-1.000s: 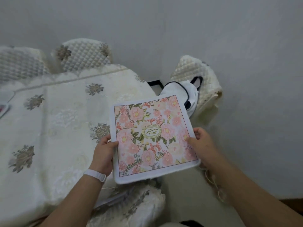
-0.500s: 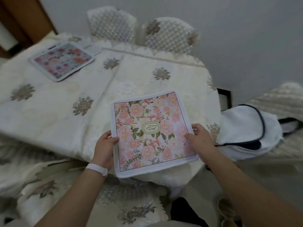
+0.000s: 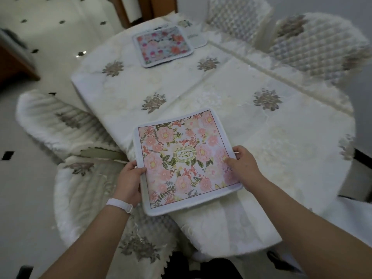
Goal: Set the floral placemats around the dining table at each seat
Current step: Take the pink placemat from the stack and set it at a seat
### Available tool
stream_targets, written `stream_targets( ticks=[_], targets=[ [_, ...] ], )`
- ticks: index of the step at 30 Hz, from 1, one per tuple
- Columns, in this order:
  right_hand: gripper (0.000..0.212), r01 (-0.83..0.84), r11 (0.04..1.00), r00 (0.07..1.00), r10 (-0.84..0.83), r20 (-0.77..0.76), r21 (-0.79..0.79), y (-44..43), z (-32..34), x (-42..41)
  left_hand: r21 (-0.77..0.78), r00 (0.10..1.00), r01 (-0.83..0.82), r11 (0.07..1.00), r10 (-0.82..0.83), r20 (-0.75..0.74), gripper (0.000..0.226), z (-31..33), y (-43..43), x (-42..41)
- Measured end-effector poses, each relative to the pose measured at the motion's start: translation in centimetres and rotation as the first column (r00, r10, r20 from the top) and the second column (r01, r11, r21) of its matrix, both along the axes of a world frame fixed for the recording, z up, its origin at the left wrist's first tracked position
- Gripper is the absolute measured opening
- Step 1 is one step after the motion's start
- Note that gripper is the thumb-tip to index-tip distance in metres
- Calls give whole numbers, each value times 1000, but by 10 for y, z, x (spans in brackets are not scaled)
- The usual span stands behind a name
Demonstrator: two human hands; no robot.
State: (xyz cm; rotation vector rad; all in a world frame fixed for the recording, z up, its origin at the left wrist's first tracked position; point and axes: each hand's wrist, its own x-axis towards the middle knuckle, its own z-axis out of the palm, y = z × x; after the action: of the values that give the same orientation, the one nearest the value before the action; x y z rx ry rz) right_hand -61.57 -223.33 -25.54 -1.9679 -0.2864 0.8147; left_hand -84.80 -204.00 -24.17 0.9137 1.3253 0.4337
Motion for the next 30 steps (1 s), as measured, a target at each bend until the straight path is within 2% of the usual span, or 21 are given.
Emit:
stream_targets(
  ticks=[7,16,21,27,30],
  targets=[
    [15,-222,968,966,235,110,-117,41,-15,18,-42,988,-146,988,144,-51,20,-28,-18,-19],
    [16,-308,916,925,351,144,-257,47,-39,31,-81,981,-140,987,128,-144,19,-68,-35,-17],
    [16,-331,904,914,378,147,-269,53,-52,36,-74,974,-146,987,130,-186,17,-78,-38,-19],
    [27,-376,870,878,445,176,-319,55,-59,39,-9,966,-142,990,137,-220,22,-83,-44,-22],
    [46,-419,835,820,516,245,-358,41,-63,40,40,971,-79,996,86,-223,32,-78,-56,-26]
  ],
)
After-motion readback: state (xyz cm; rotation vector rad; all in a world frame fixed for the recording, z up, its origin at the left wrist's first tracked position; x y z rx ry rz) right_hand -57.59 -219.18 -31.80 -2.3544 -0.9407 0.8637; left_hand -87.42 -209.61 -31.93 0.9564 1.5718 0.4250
